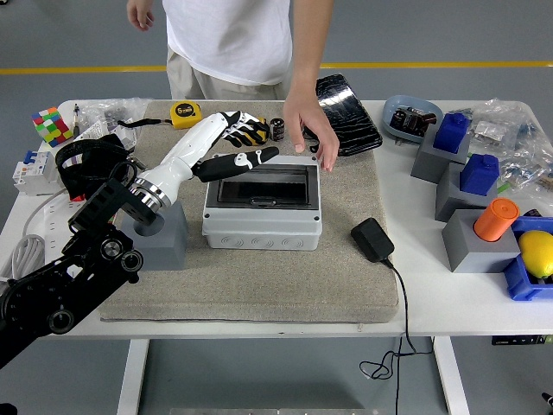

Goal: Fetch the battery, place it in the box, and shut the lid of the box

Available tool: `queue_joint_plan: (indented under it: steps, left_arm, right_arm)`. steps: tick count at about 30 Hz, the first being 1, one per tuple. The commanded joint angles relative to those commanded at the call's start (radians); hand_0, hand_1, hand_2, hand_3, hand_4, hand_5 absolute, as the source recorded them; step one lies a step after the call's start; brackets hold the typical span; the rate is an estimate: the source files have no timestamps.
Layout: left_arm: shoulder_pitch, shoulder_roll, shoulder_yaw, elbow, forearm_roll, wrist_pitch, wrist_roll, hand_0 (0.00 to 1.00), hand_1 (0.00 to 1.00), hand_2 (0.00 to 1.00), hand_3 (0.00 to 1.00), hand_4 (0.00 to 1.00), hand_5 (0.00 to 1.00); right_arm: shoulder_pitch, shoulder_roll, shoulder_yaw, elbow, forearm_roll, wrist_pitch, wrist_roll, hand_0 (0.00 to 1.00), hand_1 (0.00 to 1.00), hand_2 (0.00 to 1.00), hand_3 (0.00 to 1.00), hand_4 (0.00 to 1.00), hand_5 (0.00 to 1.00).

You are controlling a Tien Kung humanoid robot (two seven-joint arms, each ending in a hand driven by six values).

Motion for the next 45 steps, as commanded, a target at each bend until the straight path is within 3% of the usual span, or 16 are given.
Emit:
queue_joint_plan:
  steps: [9,18,35,45]
  left_arm:
    - [0.065,-0.032,-0.141,0.008,-0.037,-0.008,-0.006,0.518,0.577,0.633,0.686,0.998,0.867]
    - [0.113,-0.055,-0.225,0.014,-0.075,-0.010,-0.018,0.524,0.583,0.636,0.691,0.998,0.864]
    - [0.149,-0.049,-0.333,0.014,-0.075,-0.031,-0.024,0.526,0.580,0.627,0.690,0.998,0.858]
    - [0.183,-0.032,-0.370,0.010,-0.065,-0.042,-0.025,0.526,0.586,0.628,0.693,0.998,0.860]
  right_arm:
    - [0.000,-0.001,0.003,-0.001,-0.001,0.000,0.000,0.657,0.630,0.623,0.541,0.934,0.437]
    - [-0.001,-0.001,0.004,-0.002,0.000,0.001,-0.001,0.658,0.629,0.624,0.542,0.934,0.438]
    - [-0.001,0.013,0.009,-0.004,0.000,0.005,-0.004,0.658,0.630,0.623,0.542,0.933,0.437]
    - [0.007,0.025,0.002,0.002,0.000,0.001,0.000,0.657,0.630,0.623,0.542,0.933,0.437]
